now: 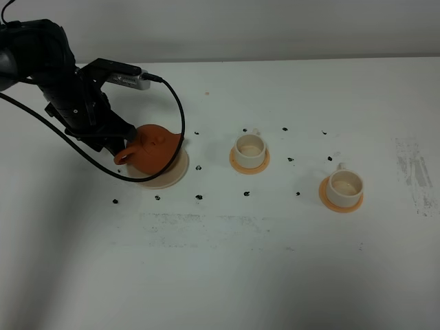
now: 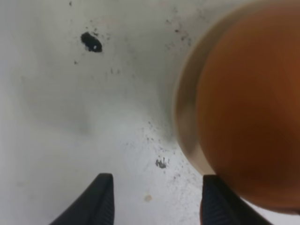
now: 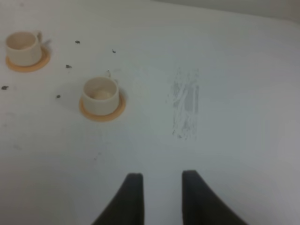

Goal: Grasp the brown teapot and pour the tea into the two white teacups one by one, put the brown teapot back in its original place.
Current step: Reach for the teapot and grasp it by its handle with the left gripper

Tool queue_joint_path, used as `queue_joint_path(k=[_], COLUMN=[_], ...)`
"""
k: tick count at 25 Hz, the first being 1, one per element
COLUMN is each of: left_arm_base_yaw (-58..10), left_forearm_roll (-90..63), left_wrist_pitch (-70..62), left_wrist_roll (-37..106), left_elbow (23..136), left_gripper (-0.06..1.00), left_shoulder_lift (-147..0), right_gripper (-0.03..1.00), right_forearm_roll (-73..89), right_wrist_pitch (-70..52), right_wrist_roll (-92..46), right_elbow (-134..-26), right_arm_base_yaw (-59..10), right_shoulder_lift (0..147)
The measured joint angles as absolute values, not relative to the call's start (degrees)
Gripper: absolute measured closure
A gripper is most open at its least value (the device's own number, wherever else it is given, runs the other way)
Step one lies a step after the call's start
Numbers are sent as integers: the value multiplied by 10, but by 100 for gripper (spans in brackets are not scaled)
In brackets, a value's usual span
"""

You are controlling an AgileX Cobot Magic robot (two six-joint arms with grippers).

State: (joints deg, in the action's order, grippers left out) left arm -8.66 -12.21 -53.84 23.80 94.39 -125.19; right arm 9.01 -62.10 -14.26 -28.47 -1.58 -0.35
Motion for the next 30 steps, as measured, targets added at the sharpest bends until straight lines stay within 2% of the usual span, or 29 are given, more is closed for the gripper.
queue_joint_path(k=[21,30], left_arm_base_yaw=[-67,-69], left_forearm_roll=[-74,-49], left_wrist_pitch=[-562,-578], left_wrist_roll=[242,363], left_elbow=[944,943], left_gripper=[49,49], left_shoulder_lift=[-1252,-1196], right_gripper=[74,74], right_forearm_roll=[90,90], right_wrist_pitch=[-621,-621], right_wrist_roll=[-143,-143], right_elbow=[-285,-285], right_arm_base_yaw=[-16,-16], right_shoulder_lift=[-3,-3])
